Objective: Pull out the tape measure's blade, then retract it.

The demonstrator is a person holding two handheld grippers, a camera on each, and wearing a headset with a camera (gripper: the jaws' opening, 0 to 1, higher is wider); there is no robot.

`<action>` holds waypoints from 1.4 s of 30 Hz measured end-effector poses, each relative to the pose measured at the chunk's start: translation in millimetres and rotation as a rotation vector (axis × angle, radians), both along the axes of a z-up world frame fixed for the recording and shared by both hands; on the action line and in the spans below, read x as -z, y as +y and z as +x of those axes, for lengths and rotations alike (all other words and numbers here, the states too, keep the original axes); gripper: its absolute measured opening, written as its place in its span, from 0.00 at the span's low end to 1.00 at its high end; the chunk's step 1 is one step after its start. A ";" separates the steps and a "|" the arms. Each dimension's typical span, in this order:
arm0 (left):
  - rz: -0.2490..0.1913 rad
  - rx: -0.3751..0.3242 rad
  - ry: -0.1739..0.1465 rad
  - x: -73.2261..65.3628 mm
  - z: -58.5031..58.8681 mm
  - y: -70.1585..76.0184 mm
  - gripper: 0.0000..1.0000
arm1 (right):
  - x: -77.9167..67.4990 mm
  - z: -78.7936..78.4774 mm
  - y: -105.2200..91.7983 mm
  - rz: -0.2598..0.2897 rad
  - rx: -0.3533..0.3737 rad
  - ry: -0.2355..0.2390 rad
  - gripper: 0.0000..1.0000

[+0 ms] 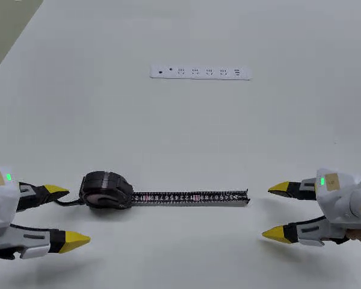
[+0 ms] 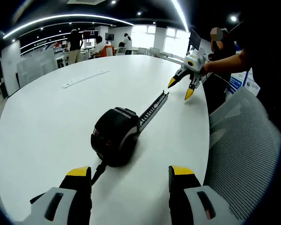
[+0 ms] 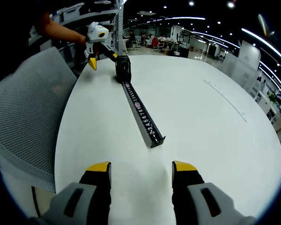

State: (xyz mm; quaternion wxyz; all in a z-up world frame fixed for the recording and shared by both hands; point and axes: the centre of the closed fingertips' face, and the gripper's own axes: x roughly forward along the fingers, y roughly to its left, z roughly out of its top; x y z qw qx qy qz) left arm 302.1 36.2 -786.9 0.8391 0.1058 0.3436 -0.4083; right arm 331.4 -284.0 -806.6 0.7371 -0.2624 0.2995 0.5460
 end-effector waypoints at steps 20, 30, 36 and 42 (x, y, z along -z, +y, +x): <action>-0.072 -0.106 -0.089 -9.3 -23.1 -18.2 0.78 | -14.3 -20.9 17.3 0.138 0.223 -0.025 0.68; -0.070 -0.169 -0.081 -14.8 -30.7 -19.2 0.81 | -24.6 -34.8 23.1 0.179 0.311 -0.021 0.75; -0.078 -0.228 -0.071 -27.2 -29.2 -20.7 0.87 | -28.2 -40.5 27.0 0.184 0.348 -0.016 0.80; -0.034 -0.323 -0.078 -35.6 -23.9 -13.6 0.92 | -35.6 -43.0 30.4 0.197 0.391 -0.009 0.84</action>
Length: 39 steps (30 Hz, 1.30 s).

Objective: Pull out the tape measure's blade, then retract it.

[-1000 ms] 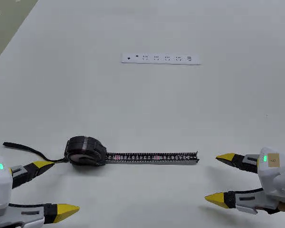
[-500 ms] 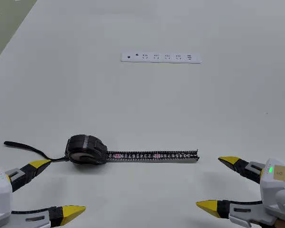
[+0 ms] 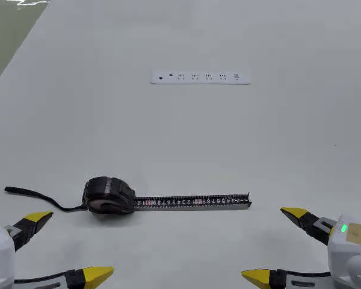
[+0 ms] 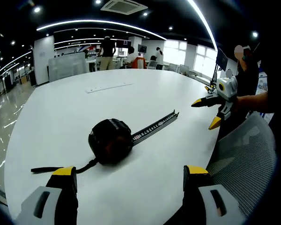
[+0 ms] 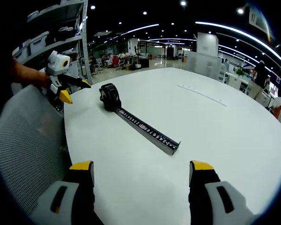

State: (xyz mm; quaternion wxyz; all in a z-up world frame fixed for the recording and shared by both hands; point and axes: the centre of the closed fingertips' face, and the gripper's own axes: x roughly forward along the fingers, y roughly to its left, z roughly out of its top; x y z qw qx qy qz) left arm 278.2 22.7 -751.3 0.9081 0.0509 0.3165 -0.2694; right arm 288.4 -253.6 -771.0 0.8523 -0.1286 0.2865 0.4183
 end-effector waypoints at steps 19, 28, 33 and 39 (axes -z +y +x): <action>0.002 -0.034 -0.046 -7.6 -2.5 -19.9 1.00 | -17.9 -3.0 9.1 0.102 0.105 0.051 1.00; -0.015 -0.054 -0.039 -7.9 -2.9 -21.8 1.00 | -21.9 -3.1 14.7 0.100 0.086 0.046 1.00; -0.010 -0.061 -0.041 -7.8 -2.7 -21.4 1.00 | -21.7 -3.2 15.0 0.099 0.085 0.045 1.00; -0.004 -0.059 -0.035 -5.8 -4.4 -22.5 1.00 | -21.6 -3.2 14.8 0.097 0.084 0.047 1.00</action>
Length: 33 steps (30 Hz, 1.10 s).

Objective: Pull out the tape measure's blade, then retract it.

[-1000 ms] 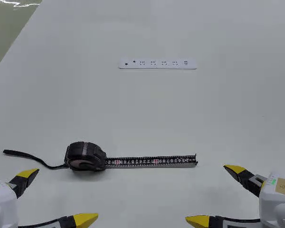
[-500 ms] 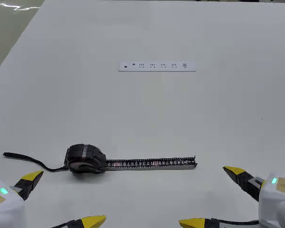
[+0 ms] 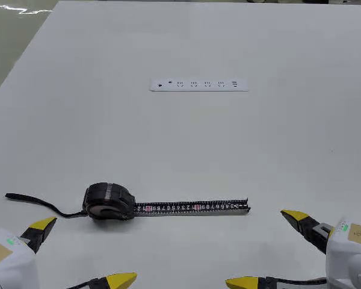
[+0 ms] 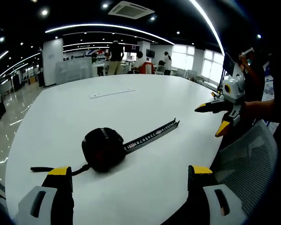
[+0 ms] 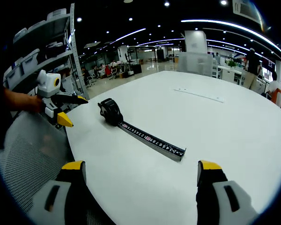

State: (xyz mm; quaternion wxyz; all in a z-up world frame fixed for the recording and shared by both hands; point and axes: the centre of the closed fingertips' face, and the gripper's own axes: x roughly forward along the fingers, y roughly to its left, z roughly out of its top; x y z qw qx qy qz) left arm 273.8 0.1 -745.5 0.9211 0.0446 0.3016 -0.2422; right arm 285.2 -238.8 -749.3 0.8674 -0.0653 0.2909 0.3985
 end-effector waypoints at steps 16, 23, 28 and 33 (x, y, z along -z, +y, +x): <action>-0.009 -0.030 -0.005 -3.2 2.4 -1.2 1.00 | 3.5 -2.0 1.7 0.000 -0.016 0.010 1.00; 0.019 -0.056 0.001 -1.2 4.4 -2.1 1.00 | 3.3 -0.4 3.3 0.003 -0.038 0.011 0.99; 0.014 -0.086 -0.006 -3.6 10.7 -3.8 1.00 | 3.7 0.9 2.8 0.013 -0.053 0.010 0.96; 0.026 -0.106 -0.018 -4.0 15.6 -8.7 1.00 | 7.6 0.3 1.0 0.006 -0.073 0.008 0.96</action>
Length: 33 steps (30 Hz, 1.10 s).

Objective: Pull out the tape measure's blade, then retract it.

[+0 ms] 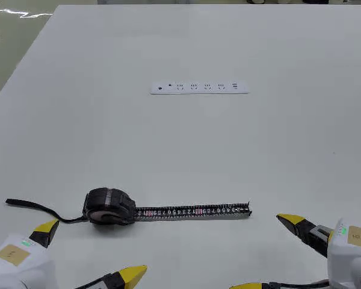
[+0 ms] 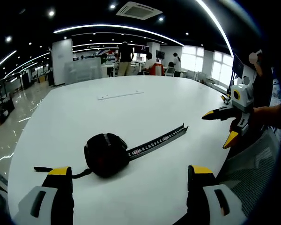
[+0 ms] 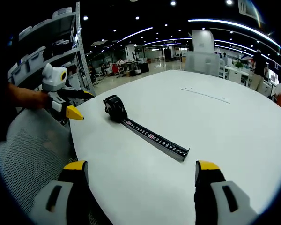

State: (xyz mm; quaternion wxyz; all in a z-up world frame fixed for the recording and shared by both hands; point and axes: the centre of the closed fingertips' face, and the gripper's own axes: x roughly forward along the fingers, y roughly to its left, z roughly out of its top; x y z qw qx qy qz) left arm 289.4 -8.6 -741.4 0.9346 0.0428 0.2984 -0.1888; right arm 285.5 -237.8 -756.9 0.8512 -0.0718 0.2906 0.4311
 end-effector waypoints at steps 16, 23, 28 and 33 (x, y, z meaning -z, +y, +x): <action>0.050 -0.123 -0.009 8.8 17.1 5.4 0.98 | 7.9 11.9 -9.4 0.011 -0.062 -0.040 0.88; 0.044 -0.205 -0.011 13.9 24.1 11.9 0.97 | 12.7 20.6 -12.6 0.004 -0.121 -0.067 0.82; 0.037 -0.244 -0.020 13.6 32.5 16.5 0.97 | 18.9 27.5 -13.4 -0.018 -0.171 -0.075 0.76; 0.029 -0.272 -0.021 14.9 40.3 20.8 0.96 | 24.9 35.6 -14.4 -0.034 -0.210 -0.082 0.69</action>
